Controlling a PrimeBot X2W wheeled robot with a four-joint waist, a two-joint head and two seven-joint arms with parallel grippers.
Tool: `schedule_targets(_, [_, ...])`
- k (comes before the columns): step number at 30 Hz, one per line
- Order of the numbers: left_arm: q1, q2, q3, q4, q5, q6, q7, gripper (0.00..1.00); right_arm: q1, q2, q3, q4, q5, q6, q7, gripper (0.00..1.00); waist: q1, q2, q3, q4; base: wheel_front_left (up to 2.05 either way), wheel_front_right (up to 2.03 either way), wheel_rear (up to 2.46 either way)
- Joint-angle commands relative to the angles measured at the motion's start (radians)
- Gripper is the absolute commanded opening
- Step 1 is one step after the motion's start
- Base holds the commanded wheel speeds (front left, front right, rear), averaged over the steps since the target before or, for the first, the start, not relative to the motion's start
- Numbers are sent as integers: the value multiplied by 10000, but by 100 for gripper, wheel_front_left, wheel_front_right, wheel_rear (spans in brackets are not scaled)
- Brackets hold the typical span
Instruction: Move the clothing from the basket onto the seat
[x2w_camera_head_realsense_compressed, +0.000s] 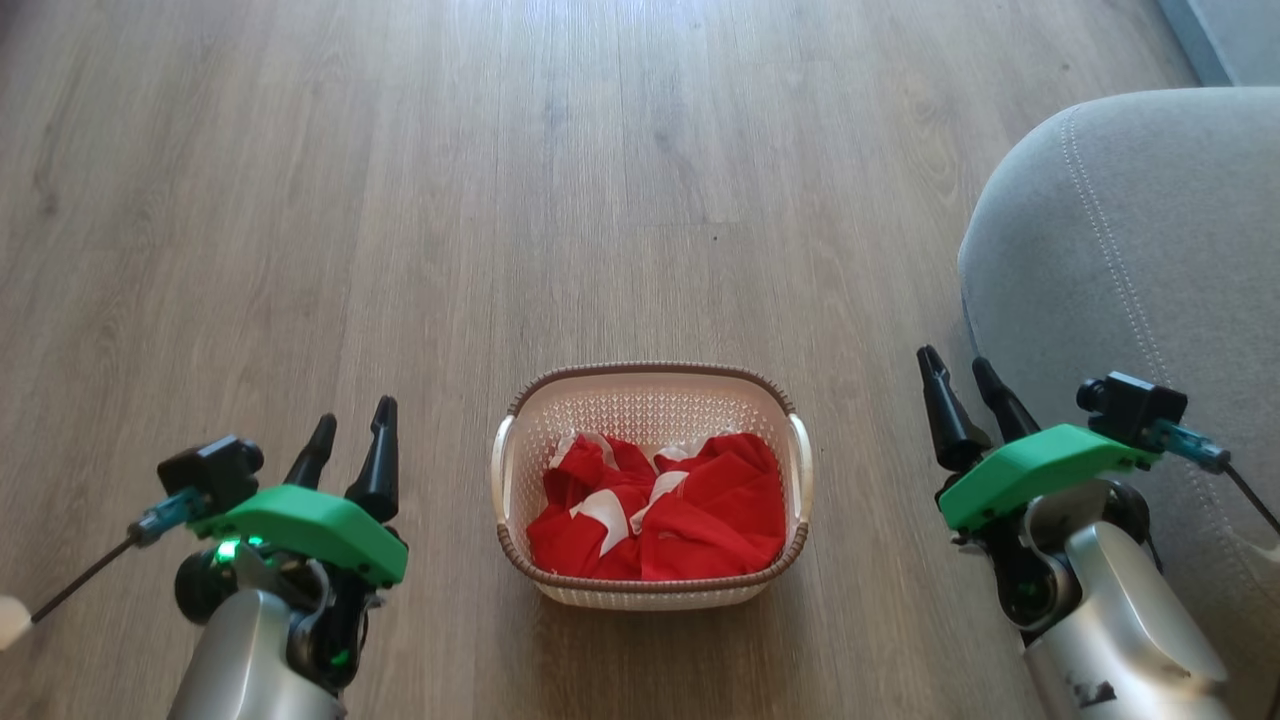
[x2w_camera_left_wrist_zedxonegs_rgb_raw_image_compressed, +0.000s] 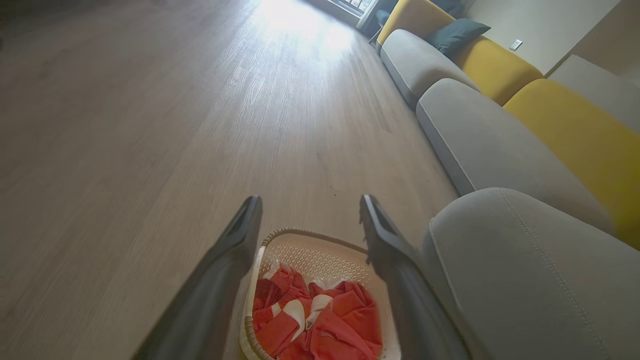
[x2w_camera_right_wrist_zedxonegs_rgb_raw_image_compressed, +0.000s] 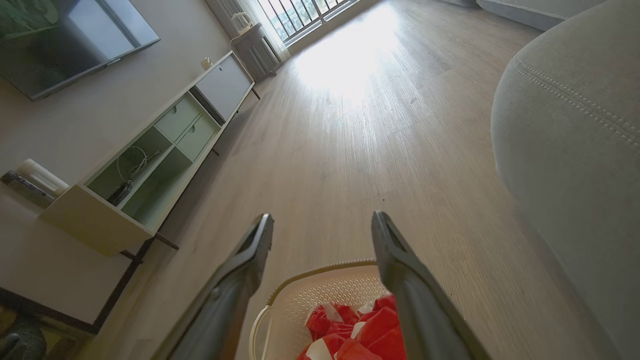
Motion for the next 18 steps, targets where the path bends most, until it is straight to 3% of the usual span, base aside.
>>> schedule_targets(1, [-667,189,178,-178,401,46,-169,100,-676,-142,216,-210,-381,0,-178,100,0,0,9,1,0,0,0])
schedule_targets(18, [-1044,133,503,-167,2203,318,-638,100,-1299,-114,168,351,-2391,0,-650,100,0,0,59,16,0,0,0])
